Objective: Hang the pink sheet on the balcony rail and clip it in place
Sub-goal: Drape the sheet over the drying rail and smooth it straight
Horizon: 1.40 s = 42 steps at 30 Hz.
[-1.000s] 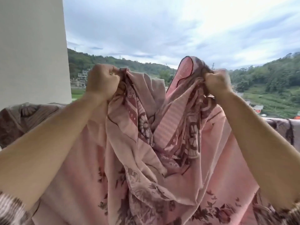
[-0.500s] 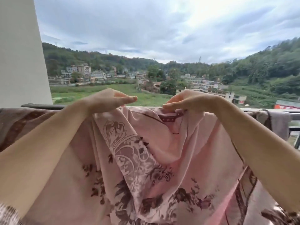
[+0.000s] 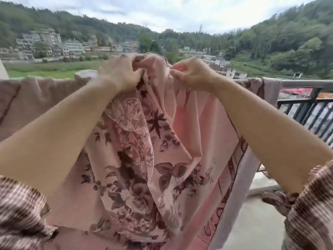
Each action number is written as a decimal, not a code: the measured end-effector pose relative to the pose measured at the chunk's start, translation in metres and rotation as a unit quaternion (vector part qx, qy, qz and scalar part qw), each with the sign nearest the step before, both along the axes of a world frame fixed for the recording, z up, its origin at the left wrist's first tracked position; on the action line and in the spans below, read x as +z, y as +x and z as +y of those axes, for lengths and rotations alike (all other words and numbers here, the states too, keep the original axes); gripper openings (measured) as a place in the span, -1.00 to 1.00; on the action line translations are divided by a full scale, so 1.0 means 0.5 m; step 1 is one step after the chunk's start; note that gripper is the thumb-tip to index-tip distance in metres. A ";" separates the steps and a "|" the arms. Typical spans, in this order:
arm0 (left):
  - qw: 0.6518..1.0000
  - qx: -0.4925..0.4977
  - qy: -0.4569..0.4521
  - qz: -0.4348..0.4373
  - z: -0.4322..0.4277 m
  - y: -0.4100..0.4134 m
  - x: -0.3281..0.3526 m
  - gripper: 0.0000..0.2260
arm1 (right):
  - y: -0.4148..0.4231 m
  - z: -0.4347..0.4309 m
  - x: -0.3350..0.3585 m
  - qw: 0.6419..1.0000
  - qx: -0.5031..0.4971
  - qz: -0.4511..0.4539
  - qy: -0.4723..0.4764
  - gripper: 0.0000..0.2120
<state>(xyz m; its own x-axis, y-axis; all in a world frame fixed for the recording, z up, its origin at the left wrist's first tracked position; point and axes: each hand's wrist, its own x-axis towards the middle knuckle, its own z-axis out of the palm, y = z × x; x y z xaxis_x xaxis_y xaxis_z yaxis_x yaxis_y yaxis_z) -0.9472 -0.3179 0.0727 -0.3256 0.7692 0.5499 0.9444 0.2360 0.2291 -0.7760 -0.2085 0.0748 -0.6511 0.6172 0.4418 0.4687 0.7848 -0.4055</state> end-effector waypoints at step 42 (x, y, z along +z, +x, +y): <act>0.945 0.037 0.259 -0.199 0.410 0.698 -0.188 -0.67 | 0.512 0.556 -0.226 0.795 0.363 0.145 -0.465 -0.51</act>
